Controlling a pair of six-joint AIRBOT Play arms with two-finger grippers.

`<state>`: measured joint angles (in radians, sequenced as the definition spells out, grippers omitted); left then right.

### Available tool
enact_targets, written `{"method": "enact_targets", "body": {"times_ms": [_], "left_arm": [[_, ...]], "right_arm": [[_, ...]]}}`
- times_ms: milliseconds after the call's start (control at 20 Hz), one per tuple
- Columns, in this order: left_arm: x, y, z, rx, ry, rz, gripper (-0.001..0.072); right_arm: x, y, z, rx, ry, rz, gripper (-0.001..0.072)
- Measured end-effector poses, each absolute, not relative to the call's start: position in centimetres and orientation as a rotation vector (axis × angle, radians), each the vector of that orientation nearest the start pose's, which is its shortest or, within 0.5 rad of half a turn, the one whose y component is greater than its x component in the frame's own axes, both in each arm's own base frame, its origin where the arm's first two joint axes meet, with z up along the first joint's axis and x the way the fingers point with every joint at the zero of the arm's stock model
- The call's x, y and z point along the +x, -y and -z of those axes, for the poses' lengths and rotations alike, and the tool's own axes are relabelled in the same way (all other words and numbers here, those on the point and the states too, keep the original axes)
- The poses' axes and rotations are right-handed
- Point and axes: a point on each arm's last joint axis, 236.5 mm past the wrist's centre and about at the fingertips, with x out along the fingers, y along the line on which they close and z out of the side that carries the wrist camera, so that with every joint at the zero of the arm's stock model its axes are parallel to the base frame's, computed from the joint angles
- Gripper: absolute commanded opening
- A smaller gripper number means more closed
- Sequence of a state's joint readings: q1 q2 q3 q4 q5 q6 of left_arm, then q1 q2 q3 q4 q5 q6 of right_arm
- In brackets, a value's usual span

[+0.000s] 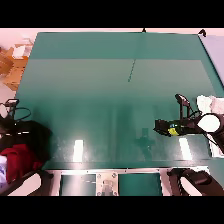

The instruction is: Fold the shirts.

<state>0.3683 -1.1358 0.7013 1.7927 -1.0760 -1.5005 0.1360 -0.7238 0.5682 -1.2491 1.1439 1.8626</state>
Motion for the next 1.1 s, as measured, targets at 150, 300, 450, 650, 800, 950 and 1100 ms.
{"method": "enact_targets", "body": {"times_ms": [150, 300, 450, 650, 800, 950, 1100], "left_arm": [[28.4, -11.0, 3.8, -0.099, -1.407, -0.21, 0.002], [35.1, -3.1, -3.6, -0.15, -1.196, 0.045, 0.0021], [38.1, 8.5, -10.2, -0.11, -1.014, 0.354, 0.0021], [37.7, 22.6, -13.1, -0.046, -0.872, 0.661, 0.0074], [36.8, 28.9, -10.6, -0.019, -0.889, 0.769, 0.0668], [37.1, 30.4, -8.8, -0.022, -0.919, 0.781, 0.0667], [38.8, 27.6, -8.5, -0.069, -0.976, 0.719, 0.0667]], "right_arm": [[22.0, -9.9, 2.0, 0.463, -1.347, -0.087, 0.0017], [22.0, -9.9, 2.0, 0.463, -1.347, -0.087, 0.0017], [22.0, -9.9, 2.0, 0.463, -1.347, -0.087, 0.0017], [22.0, -9.9, 2.0, 0.463, -1.347, -0.087, 0.0017], [22.0, -9.9, 2.0, 0.463, -1.347, -0.087, 0.0017], [22.0, -9.9, 2.0, 0.463, -1.347, -0.087, 0.0017], [22.5, -9.9, 1.9, 0.467, -1.326, -0.087, 0.0136]]}}
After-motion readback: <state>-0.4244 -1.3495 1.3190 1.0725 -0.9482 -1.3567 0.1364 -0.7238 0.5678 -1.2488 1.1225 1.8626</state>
